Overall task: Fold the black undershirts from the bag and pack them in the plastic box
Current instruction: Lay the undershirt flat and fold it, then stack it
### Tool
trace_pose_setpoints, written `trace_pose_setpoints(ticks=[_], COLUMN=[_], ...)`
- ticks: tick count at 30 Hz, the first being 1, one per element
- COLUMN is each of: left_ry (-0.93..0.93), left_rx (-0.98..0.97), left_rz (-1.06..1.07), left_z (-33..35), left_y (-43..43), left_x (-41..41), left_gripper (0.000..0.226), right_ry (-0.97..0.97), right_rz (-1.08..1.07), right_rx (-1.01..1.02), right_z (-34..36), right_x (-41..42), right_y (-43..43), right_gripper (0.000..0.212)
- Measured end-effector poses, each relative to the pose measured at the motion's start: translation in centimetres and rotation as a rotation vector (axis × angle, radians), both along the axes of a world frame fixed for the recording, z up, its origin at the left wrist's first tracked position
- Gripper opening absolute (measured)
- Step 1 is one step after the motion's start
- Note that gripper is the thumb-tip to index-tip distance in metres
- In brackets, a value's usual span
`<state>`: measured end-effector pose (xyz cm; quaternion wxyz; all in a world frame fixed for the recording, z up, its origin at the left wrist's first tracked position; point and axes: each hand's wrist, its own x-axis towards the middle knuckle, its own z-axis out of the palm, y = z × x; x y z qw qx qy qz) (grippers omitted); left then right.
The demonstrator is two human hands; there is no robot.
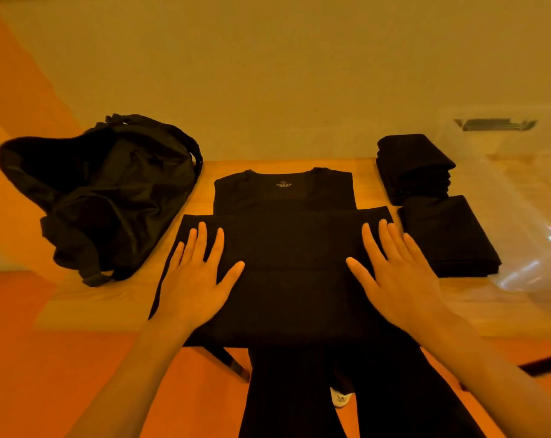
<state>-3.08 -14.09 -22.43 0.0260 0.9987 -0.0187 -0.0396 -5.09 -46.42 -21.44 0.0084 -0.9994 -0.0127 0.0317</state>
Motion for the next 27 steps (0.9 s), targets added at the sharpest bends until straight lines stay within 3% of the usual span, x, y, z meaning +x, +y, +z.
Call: trace_pose_setpoints(ticks=[7, 11, 18, 24, 27], left_ry=[-0.039, -0.167, 0.032, 0.027, -0.082], left_rx=[-0.034, -0.098, 0.012, 0.075, 0.063], left_rz=[0.012, -0.006, 0.067, 0.077, 0.02], left_z=[-0.8, 0.3, -0.1, -0.3, 0.1], left_y=[1.5, -0.1, 0.8, 0.9, 0.0], left_x=[0.4, 1.3, 5.1, 5.4, 4.7], left_gripper=[0.106, 0.101, 0.116, 0.119, 0.111], right_ry=[0.044, -0.074, 0.05, 0.034, 0.008], right_rz=[-0.026, 0.062, -0.065, -0.081, -0.068], right_rx=[-0.048, -0.069, 0.008, -0.002, -0.071], right_z=[-0.9, -0.1, -0.7, -1.3, -1.2], right_x=[-0.8, 0.2, 5.6, 5.4, 5.4], right_y=[0.2, 2.3, 2.7, 2.1, 2.3], right_gripper=[0.098, 0.083, 0.088, 0.084, 0.083])
